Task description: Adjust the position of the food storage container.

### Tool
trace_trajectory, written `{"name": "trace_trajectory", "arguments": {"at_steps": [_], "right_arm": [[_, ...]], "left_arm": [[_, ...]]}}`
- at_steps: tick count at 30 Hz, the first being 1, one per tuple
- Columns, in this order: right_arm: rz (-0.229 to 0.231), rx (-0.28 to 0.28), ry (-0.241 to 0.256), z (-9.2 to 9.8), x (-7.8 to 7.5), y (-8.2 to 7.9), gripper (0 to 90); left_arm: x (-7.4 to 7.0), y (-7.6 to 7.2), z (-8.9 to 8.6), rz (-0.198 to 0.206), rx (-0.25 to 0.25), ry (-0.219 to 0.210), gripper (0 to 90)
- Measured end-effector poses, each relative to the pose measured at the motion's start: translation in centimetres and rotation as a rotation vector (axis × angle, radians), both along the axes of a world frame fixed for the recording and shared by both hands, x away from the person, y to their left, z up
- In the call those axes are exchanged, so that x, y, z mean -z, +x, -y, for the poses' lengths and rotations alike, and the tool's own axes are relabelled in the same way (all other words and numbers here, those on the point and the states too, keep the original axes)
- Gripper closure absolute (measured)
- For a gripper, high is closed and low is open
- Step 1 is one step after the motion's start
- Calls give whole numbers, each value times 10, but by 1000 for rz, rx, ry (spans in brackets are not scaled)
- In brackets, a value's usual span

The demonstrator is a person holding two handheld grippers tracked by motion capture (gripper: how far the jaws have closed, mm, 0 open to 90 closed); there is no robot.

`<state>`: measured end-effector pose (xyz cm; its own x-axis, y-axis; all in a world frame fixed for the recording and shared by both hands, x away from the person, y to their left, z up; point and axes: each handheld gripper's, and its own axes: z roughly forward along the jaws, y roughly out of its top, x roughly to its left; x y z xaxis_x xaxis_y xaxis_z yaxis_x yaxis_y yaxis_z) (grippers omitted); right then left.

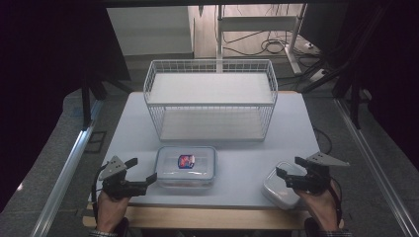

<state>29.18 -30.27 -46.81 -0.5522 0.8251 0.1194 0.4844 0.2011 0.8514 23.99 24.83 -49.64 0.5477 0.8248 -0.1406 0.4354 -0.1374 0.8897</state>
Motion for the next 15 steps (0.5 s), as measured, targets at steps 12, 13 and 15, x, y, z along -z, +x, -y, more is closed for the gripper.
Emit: {"name": "trace_trajectory", "arguments": {"at_steps": [12, 13, 15], "right_arm": [[-18, -24, -47, -8, 0, 0, 207], [-19, -24, -47, -9, 0, 0, 221], [-26, -34, -47, -9, -1, -1, 259]], "left_arm": [[4, -1, 5, -10, -11, 50, 59], [5, -1, 5, -10, -15, 56, 59], [5, -1, 5, -7, -21, 59, 59]]}}
